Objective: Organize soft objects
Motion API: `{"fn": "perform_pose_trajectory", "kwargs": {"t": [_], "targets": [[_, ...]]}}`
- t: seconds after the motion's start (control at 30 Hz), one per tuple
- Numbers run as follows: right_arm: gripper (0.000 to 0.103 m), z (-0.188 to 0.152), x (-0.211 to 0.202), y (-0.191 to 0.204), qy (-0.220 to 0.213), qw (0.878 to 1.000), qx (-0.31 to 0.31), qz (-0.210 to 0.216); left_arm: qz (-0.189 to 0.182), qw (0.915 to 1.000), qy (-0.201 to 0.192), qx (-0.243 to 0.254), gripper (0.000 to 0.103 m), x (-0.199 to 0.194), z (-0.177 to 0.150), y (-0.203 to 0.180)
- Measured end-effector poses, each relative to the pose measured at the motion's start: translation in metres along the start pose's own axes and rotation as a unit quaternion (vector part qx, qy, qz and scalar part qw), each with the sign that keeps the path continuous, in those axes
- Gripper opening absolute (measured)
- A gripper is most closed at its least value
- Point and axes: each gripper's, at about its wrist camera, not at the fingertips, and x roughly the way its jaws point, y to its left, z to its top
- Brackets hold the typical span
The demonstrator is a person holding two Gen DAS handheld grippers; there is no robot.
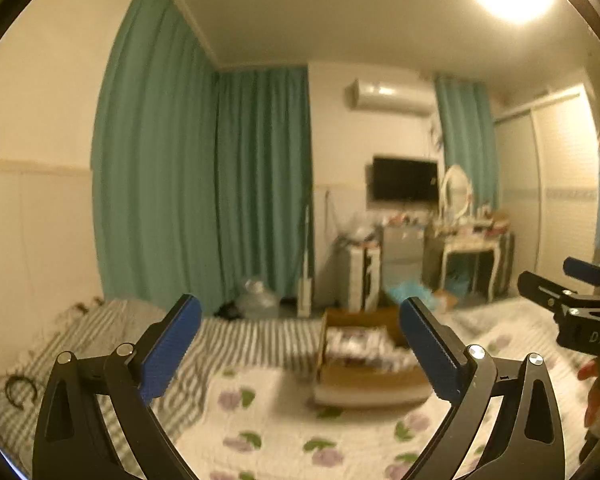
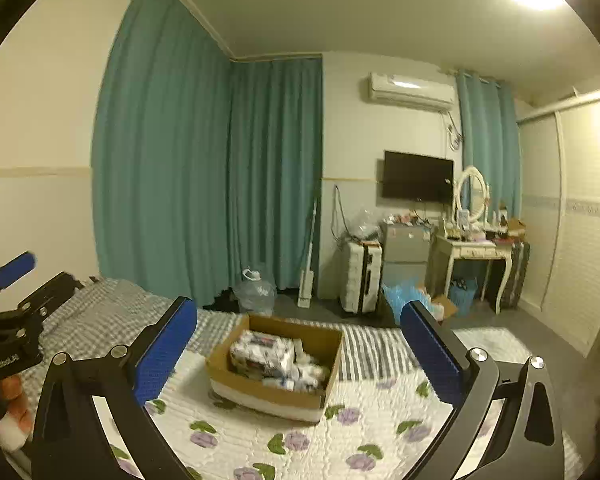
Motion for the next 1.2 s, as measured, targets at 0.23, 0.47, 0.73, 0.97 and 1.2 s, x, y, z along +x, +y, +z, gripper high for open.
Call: {"fn": "perform_pose_trajectory", "kwargs": {"t": [0.23,0.47,0.73,0.97,1.2], "targets": [[0.103,-0.106,0.068,-0.009,0.068,0.997,0.035,-0.022,-0.004,0.9974,0.071,-0.011,0.101,0.044,-0.084,-0.007],[0.103,-0.147,0.083,-0.016,0.101,0.994,0.039,-0.034,0.000,0.9972,0.075,-0.005,0.101,0.043,-0.096,-0.011],[0.103,-0.137,0.074,-0.015,0.081,0.995,0.038,-0.032,0.000,0.9976,0.069,-0.005,0.101,0.041,-0.097,-0.007],[0.103,-0.138,0.074,-0.015,0.084,0.995,0.040,-0.031,-0.004,0.9974,0.071,-0.007,0.101,0.041,-0.096,-0.005],[0.103,-0.138,0.073,-0.014,0.081,0.995,0.039,-0.031,-0.007,0.9971,0.075,-0.007,0.101,0.041,-0.096,-0.004]]}}
